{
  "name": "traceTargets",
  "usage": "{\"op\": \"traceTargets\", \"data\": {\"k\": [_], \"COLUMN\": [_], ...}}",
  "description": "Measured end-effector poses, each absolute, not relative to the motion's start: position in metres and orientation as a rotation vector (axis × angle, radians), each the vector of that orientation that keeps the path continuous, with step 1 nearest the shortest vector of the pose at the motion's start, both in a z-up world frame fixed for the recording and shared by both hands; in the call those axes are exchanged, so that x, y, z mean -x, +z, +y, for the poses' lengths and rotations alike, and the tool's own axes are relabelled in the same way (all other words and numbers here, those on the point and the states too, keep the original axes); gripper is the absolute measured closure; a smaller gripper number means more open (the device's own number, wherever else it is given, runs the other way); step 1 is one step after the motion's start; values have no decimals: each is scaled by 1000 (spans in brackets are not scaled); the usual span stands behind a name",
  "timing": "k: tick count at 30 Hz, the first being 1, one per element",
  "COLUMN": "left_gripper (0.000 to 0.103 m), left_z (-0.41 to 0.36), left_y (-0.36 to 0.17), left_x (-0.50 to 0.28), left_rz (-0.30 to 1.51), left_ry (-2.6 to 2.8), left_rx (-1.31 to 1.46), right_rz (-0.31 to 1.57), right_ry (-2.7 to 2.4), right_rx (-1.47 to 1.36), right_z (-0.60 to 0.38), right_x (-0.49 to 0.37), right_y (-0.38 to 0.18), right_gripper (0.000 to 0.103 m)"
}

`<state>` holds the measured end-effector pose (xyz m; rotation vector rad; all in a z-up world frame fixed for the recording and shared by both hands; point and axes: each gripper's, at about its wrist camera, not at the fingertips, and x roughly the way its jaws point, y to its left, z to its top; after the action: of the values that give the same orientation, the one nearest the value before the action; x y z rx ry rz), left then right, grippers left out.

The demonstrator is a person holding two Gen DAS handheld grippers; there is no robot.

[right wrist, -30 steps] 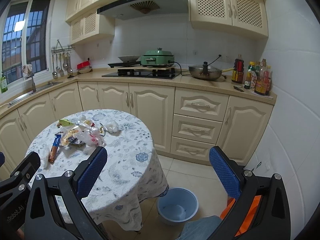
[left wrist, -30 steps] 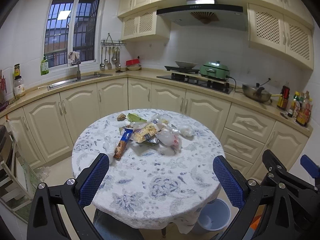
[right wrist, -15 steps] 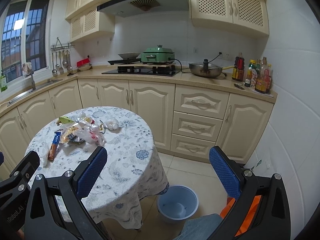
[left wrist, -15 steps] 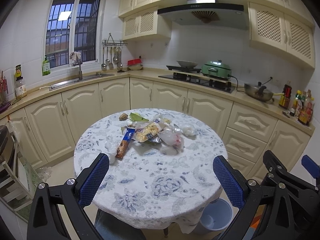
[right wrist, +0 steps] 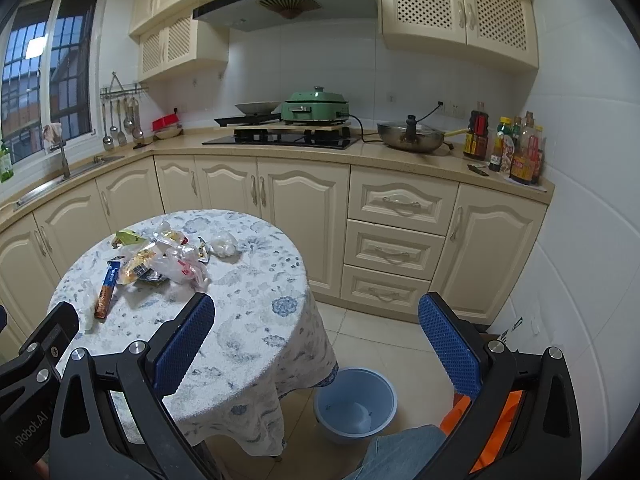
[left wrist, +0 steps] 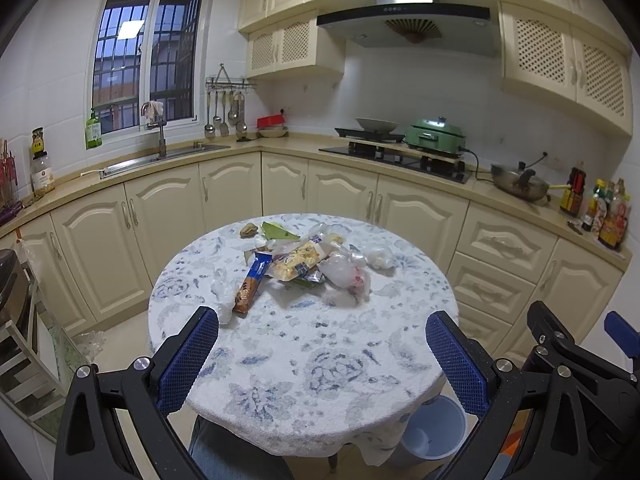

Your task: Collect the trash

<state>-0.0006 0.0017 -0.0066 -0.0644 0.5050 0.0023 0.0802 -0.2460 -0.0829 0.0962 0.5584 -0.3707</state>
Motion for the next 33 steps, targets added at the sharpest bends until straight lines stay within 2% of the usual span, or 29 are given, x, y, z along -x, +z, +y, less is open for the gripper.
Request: {"op": "traceTargets", "data": {"k": [33], "left_gripper": [1], "left_z": [1], "left_y": [-9], "left_x": [-9], "left_rz": [540], "left_ry": [-10], "left_rx": [58], "right_rz": [592], "right_ry": [-366], "right_rx": [-107], "right_z": [-248], "right_x": [-86], "right_y": [-93], "right_gripper": [0]}}
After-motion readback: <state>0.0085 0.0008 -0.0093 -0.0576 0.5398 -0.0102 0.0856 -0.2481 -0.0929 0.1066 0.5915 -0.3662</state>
